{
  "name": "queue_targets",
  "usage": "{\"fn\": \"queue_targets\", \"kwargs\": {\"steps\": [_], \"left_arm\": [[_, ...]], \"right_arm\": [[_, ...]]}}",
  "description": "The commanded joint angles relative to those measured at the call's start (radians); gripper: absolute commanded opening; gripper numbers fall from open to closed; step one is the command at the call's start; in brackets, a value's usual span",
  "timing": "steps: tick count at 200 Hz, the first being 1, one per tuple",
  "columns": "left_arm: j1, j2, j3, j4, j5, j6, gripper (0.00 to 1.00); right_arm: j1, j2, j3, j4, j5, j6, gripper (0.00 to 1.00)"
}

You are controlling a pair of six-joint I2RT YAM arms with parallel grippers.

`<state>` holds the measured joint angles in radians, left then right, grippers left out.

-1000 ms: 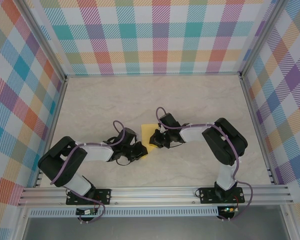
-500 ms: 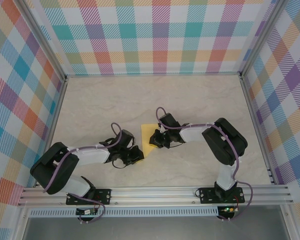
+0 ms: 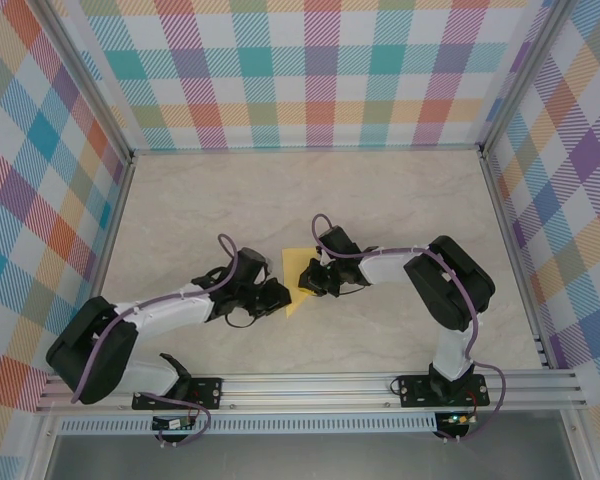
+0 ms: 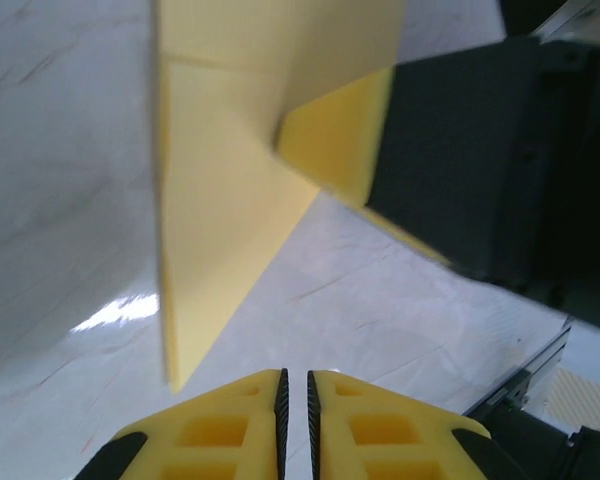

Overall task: Fold a paper plane with a square sheet of paper (pick it up from the middle)
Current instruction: Third fold the triangle at the center of the table.

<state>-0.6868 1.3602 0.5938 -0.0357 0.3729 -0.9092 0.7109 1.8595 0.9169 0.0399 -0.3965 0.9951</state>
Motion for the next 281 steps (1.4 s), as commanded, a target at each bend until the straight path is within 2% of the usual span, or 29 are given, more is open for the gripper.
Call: {"fn": "queue_targets", "kwargs": {"steps": [1, 51, 111, 176, 240, 281], "left_arm": [[-0.007, 0.079, 0.035, 0.078, 0.003, -0.023, 0.14], [-0.006, 0.175, -0.020, 0.064, -0.030, -0.026, 0.11], [-0.006, 0.185, -0.055, -0.006, -0.092, -0.009, 0.09], [-0.006, 0.185, -0.045, -0.016, -0.104, -0.013, 0.08], [-0.006, 0.180, -0.043, -0.042, -0.121, -0.010, 0.08], [-0.006, 0.180, -0.043, -0.044, -0.124, -0.009, 0.07]], "right_arm": [[0.007, 0.032, 0.003, -0.060, 0.041, 0.011, 0.11], [0.007, -0.002, 0.020, -0.061, 0.032, -0.011, 0.11], [0.019, -0.081, 0.006, -0.035, 0.014, -0.045, 0.11], [0.098, -0.022, -0.044, 0.047, 0.059, 0.023, 0.10], [0.055, -0.004, -0.082, 0.072, 0.135, 0.020, 0.10], [-0.003, -0.029, -0.148, 0.166, 0.137, 0.025, 0.11]]}}
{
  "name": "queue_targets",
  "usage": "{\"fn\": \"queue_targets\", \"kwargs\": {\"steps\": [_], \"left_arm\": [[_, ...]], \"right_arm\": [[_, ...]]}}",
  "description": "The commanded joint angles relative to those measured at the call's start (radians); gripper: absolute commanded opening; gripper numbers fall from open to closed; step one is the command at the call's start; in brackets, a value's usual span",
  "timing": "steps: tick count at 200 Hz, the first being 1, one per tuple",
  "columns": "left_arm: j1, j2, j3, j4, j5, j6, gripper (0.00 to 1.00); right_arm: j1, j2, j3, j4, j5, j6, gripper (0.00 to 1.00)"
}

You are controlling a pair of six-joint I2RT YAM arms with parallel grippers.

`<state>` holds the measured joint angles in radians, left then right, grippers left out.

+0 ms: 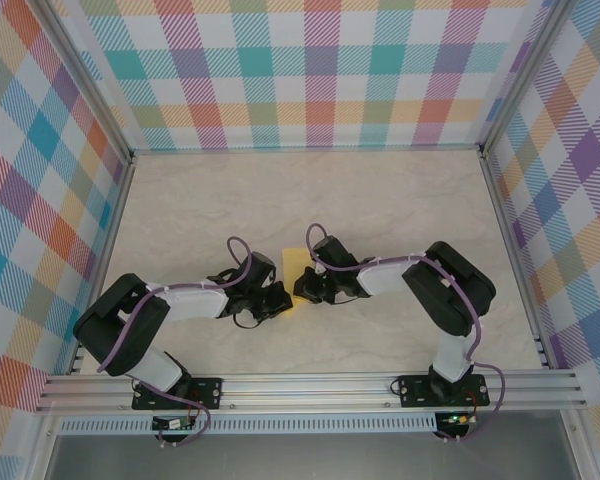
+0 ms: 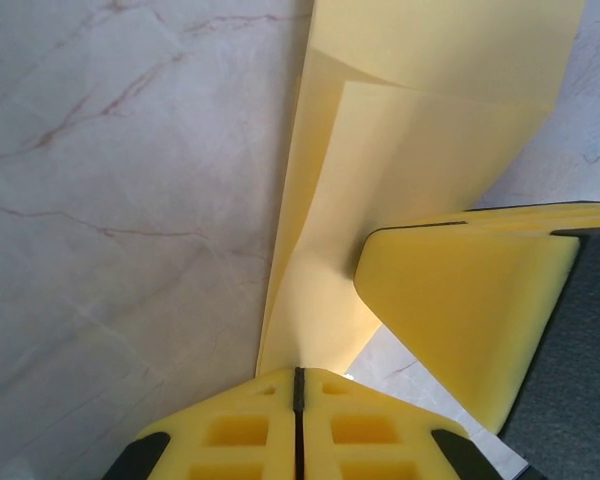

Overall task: Fold a paper plane with a square sheet of paper (pick it up from the middle)
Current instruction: Third fold the triangle at the center of the table.

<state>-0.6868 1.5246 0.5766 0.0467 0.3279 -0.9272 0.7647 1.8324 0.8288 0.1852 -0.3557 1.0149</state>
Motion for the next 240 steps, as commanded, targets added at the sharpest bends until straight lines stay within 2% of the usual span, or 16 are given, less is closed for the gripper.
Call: {"fn": "queue_targets", "kwargs": {"steps": [1, 44, 141, 187, 240], "left_arm": [[-0.006, 0.016, -0.026, -0.127, -0.079, 0.008, 0.07], [-0.005, 0.015, -0.026, -0.135, -0.080, 0.016, 0.07], [-0.006, -0.002, -0.029, -0.161, -0.084, 0.039, 0.07], [-0.006, -0.010, -0.026, -0.166, -0.082, 0.058, 0.08], [-0.006, -0.024, -0.019, -0.173, -0.080, 0.076, 0.09]], "right_arm": [[-0.057, -0.003, -0.062, 0.024, 0.096, 0.005, 0.11], [-0.123, -0.034, -0.115, 0.092, 0.095, -0.016, 0.12], [-0.234, -0.050, -0.066, 0.028, 0.066, -0.067, 0.13], [-0.220, -0.115, -0.028, -0.011, -0.006, -0.100, 0.14], [-0.104, -0.052, 0.036, -0.024, -0.069, -0.093, 0.14]]}}
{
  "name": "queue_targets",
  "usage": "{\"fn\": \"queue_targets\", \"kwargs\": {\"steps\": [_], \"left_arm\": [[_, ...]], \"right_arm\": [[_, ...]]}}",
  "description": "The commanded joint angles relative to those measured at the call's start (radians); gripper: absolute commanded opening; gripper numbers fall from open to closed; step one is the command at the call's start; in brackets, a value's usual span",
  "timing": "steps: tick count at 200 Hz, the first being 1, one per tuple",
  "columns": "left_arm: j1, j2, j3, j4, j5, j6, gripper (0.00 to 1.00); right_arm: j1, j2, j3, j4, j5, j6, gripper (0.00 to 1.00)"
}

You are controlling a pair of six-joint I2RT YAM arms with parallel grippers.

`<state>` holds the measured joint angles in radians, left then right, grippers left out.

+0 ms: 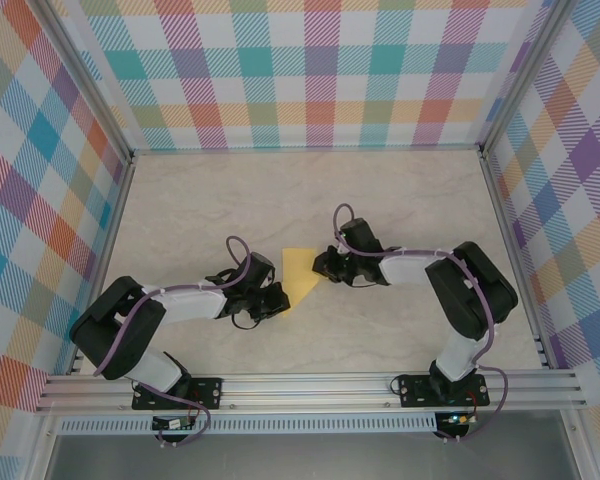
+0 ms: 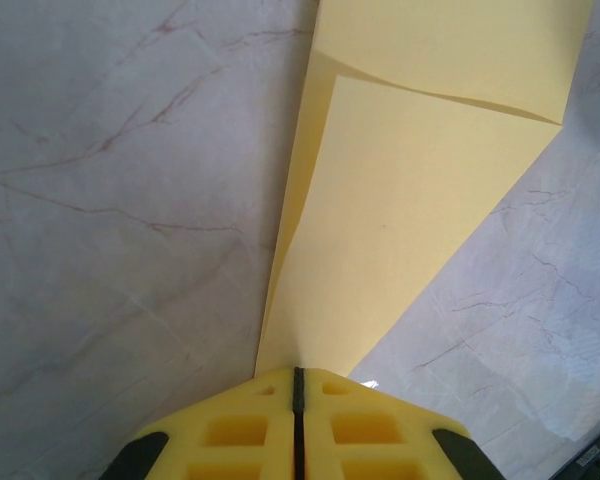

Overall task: Fold a paper plane with a square sheet of paper (pick it up from the middle)
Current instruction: Third fold the triangle at the center of the table.

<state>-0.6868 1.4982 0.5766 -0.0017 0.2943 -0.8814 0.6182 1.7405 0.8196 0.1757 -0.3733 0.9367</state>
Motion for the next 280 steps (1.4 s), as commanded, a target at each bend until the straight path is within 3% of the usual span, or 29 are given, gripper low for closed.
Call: {"fn": "queue_targets", "kwargs": {"steps": [1, 52, 113, 158, 191, 237, 280], "left_arm": [[-0.006, 0.002, -0.018, -0.124, -0.046, 0.030, 0.09], [-0.006, -0.021, 0.003, -0.137, -0.043, 0.035, 0.10], [-0.005, -0.102, 0.089, -0.194, -0.035, 0.035, 0.13], [-0.003, -0.017, 0.120, 0.030, 0.085, -0.096, 0.14], [-0.003, 0.100, 0.104, 0.148, 0.109, -0.160, 0.13], [-0.003, 0.142, 0.035, 0.115, 0.089, -0.168, 0.13], [-0.003, 0.028, -0.070, 0.027, 0.061, -0.132, 0.13]], "right_arm": [[0.043, 0.042, 0.046, -0.015, -0.053, -0.015, 0.14], [0.055, 0.137, 0.047, -0.034, -0.048, 0.016, 0.12], [0.055, 0.125, 0.011, -0.043, -0.017, 0.030, 0.11], [0.055, 0.131, 0.009, -0.047, -0.012, 0.029, 0.11], [0.055, 0.140, 0.009, -0.043, -0.013, 0.034, 0.11], [0.055, 0.136, 0.008, -0.054, -0.006, 0.032, 0.11], [0.055, 0.130, 0.011, -0.080, 0.010, 0.026, 0.11]]}}
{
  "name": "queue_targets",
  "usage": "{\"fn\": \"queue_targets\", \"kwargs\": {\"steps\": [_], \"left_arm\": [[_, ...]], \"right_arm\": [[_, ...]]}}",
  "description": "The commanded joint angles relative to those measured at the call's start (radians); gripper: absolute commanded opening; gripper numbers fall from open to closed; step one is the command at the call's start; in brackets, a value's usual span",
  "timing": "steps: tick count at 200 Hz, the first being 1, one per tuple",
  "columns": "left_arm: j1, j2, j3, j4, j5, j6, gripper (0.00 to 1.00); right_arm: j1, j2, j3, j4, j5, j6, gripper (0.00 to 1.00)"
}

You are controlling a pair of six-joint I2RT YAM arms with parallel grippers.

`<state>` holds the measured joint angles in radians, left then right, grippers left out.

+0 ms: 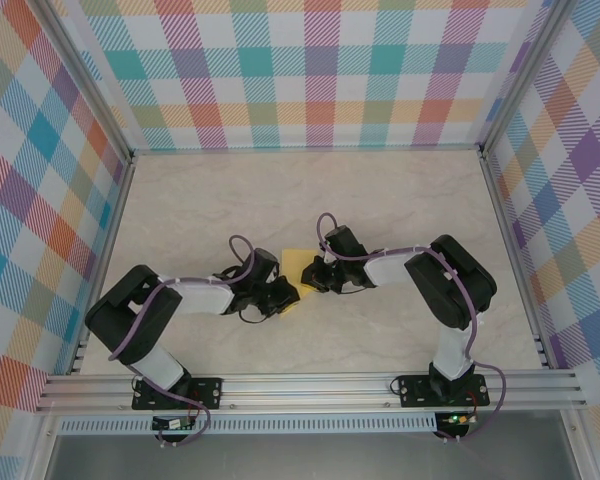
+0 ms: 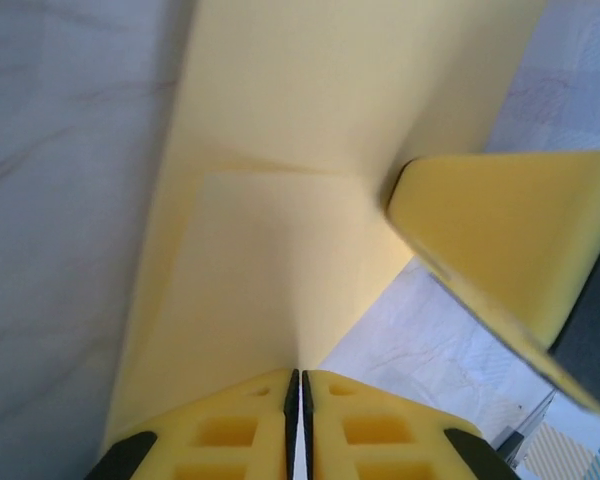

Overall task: Fold a paper plane with a square sheet of paper (pick it up from the middle)
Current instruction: Third fold the triangle at the center of the table.

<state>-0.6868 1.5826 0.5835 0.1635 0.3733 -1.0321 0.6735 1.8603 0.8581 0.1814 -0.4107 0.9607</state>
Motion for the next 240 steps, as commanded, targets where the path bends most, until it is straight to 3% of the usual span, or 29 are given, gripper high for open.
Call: {"fn": "queue_targets", "kwargs": {"steps": [1, 41, 98, 172, 240], "left_arm": [[-0.003, -0.059, -0.078, -0.141, -0.017, 0.020, 0.13], [-0.003, -0.181, -0.128, -0.222, -0.014, 0.053, 0.15], [0.005, -0.309, -0.063, -0.317, -0.070, 0.102, 0.17], [0.027, -0.127, 0.142, -0.331, -0.125, 0.189, 0.17], [0.058, -0.017, 0.177, -0.355, -0.164, 0.216, 0.15]], "right_arm": [[0.000, 0.010, -0.028, -0.086, 0.046, 0.002, 0.11], [0.000, 0.011, -0.023, -0.104, 0.059, 0.010, 0.11], [0.000, -0.028, -0.008, -0.097, 0.026, 0.012, 0.13], [-0.057, -0.181, -0.011, -0.214, 0.112, 0.012, 0.28], [-0.084, -0.130, -0.008, -0.220, 0.084, 0.014, 0.37]]}}
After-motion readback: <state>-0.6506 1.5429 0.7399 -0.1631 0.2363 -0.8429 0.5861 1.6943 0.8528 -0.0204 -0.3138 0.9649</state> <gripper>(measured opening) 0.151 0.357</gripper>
